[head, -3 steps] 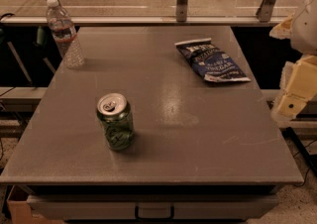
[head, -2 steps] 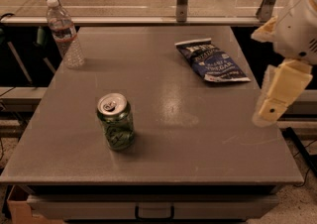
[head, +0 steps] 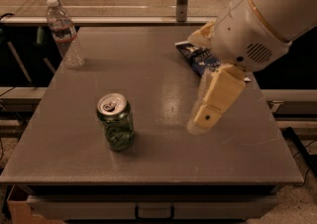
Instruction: Knock green can over
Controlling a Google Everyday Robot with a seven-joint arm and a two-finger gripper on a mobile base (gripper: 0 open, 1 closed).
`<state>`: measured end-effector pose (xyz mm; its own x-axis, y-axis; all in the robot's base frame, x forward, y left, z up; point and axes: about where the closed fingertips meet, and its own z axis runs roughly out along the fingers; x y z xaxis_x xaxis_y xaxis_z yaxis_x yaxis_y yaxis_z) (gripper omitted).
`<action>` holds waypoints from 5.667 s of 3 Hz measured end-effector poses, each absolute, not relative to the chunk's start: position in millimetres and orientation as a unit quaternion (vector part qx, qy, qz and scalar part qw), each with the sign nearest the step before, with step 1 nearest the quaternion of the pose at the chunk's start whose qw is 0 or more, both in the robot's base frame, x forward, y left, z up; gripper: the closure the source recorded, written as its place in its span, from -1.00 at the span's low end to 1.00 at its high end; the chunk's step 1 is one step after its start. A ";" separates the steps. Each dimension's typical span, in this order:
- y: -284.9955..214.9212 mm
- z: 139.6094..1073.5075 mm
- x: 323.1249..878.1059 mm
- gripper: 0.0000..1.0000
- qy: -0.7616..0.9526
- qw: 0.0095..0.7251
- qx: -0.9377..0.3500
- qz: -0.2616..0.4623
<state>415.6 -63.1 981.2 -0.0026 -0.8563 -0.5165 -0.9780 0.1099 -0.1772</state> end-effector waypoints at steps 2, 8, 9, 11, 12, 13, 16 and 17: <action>28.5 950.3 419.4 -1.00 0.619 0.327 -0.663 0.266; 74.1 884.0 418.8 0.26 0.598 0.369 -0.559 0.441; 48.9 897.7 442.7 0.72 0.623 0.377 -0.543 0.419; -20.9 962.7 494.7 1.00 0.676 0.361 -0.584 0.266; -29.4 966.3 493.2 1.00 0.687 0.312 -0.630 0.184; -28.8 950.6 480.9 1.00 0.681 0.257 -0.677 0.108; 6.4 910.6 453.3 -0.27 0.647 0.164 -0.744 0.018; 17.8 905.7 456.3 -0.71 0.655 0.163 -0.737 0.036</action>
Offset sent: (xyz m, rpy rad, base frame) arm 0.0206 0.1290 -0.0569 0.5126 0.1146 0.2528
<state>456.3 17.8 905.7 0.1401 -0.9538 -0.2656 -0.9771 -0.0897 -0.1929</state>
